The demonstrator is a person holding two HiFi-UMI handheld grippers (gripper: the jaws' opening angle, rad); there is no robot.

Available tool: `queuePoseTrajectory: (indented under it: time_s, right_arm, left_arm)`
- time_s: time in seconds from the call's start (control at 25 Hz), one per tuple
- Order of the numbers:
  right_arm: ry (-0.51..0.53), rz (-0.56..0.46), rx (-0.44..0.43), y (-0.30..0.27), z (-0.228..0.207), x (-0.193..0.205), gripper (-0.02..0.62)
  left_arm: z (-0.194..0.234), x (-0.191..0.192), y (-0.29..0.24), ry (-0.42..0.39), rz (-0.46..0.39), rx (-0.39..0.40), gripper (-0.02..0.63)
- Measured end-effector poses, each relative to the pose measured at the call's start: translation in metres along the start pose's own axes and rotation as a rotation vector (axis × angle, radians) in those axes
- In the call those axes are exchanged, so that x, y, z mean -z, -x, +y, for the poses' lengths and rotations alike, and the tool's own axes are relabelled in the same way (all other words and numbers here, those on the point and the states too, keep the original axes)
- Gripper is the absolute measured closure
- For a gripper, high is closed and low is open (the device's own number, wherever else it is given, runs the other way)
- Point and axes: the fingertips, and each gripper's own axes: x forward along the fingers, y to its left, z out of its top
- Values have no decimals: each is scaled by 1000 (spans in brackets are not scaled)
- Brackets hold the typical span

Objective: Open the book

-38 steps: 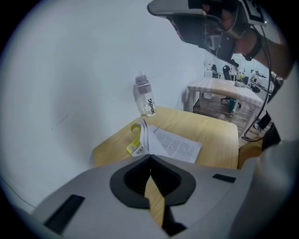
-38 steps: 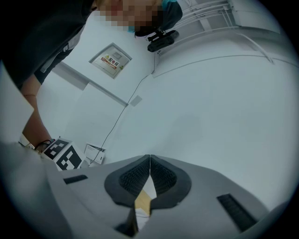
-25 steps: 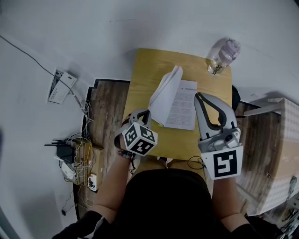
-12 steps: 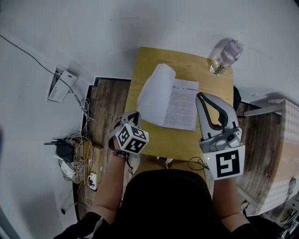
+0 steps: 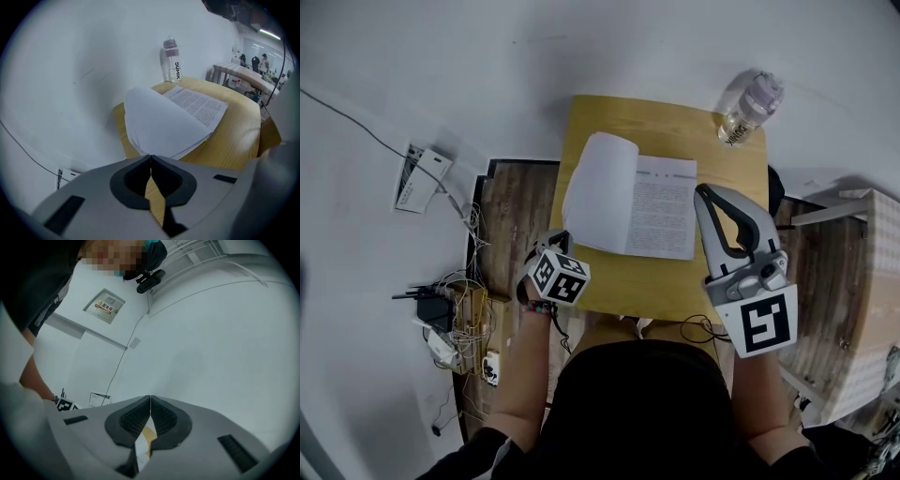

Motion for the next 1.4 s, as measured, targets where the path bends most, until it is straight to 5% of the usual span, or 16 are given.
queuePoseTrajectory:
  time_s: [0.8,1.4]
  right_arm:
    - [-14,13,29,5,-5,4,566]
    - [-16,20,38,10,-6,8,566]
  left_arm:
    - [-27,47,-38,-129,195,36,592]
    - [-24,46,-41,-143,168,25,591]
